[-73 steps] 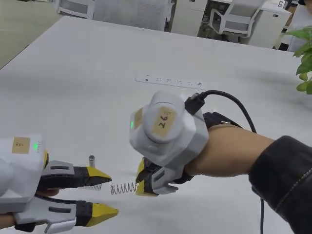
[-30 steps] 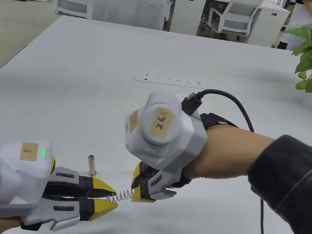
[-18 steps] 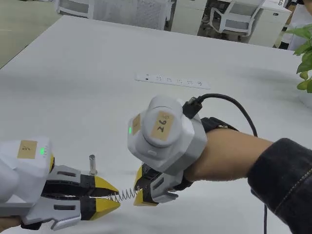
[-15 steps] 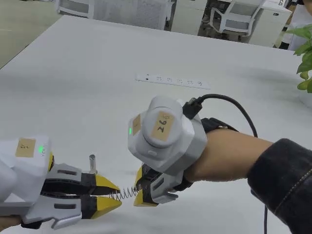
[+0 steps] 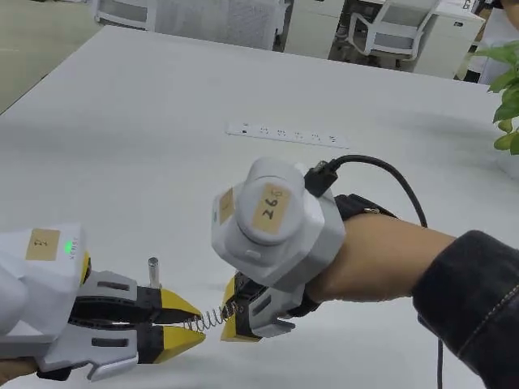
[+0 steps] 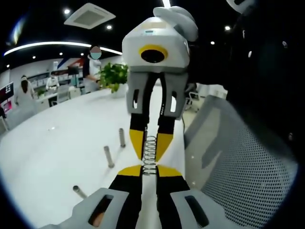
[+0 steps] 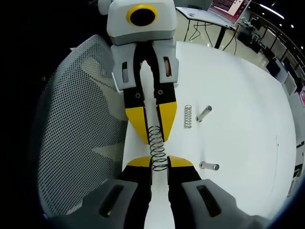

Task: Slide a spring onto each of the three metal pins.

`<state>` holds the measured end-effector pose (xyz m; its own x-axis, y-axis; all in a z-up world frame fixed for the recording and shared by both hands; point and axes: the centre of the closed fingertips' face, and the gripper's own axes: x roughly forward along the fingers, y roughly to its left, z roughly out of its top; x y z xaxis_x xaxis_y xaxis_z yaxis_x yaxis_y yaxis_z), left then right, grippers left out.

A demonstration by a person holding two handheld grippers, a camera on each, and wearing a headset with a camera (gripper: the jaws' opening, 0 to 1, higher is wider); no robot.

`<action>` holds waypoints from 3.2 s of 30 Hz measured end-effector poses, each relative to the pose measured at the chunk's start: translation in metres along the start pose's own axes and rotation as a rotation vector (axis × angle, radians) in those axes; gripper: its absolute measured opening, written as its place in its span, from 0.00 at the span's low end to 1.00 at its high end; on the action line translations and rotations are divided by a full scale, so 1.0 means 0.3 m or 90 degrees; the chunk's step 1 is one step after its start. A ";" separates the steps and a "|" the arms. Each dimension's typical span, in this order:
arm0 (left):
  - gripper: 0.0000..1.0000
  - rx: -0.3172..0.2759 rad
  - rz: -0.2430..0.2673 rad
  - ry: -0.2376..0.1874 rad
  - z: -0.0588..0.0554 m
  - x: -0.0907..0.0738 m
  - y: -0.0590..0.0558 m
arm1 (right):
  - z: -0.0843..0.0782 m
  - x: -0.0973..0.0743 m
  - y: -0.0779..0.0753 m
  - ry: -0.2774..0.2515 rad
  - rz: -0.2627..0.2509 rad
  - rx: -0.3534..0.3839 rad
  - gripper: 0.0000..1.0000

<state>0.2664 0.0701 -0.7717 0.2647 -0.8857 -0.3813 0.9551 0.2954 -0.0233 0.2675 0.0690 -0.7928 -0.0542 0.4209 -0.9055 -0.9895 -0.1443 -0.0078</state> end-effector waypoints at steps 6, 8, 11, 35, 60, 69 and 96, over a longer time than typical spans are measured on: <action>0.02 -0.002 -0.002 0.004 -0.005 0.001 -0.002 | 0.021 -0.012 0.002 -0.009 -0.003 -0.004 0.09; 0.02 -0.004 -0.003 0.005 -0.006 0.002 -0.004 | 0.027 -0.014 0.003 -0.011 -0.004 -0.007 0.09; 0.02 -0.003 -0.006 0.007 -0.010 0.003 -0.008 | 0.038 -0.018 0.008 -0.017 -0.002 -0.006 0.09; 0.03 -0.014 -0.023 0.011 -0.022 0.012 -0.028 | 0.094 -0.022 0.041 -0.019 0.009 -0.023 0.08; 0.11 -0.024 -0.019 0.022 -0.041 0.018 -0.018 | 0.098 -0.024 0.023 -0.021 0.004 -0.025 0.08; 0.20 -0.043 -0.008 0.021 -0.041 0.010 -0.007 | 0.082 -0.028 0.010 -0.013 -0.003 -0.023 0.08; 0.37 -0.096 0.066 0.010 -0.062 -0.077 0.024 | 0.039 -0.040 -0.009 0.005 -0.007 -0.013 0.08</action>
<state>0.2647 0.0994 -0.7804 0.3566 -0.8425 -0.4037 0.8918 0.4357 -0.1216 0.2694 0.0749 -0.7770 -0.0419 0.4162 -0.9083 -0.9872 -0.1574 -0.0266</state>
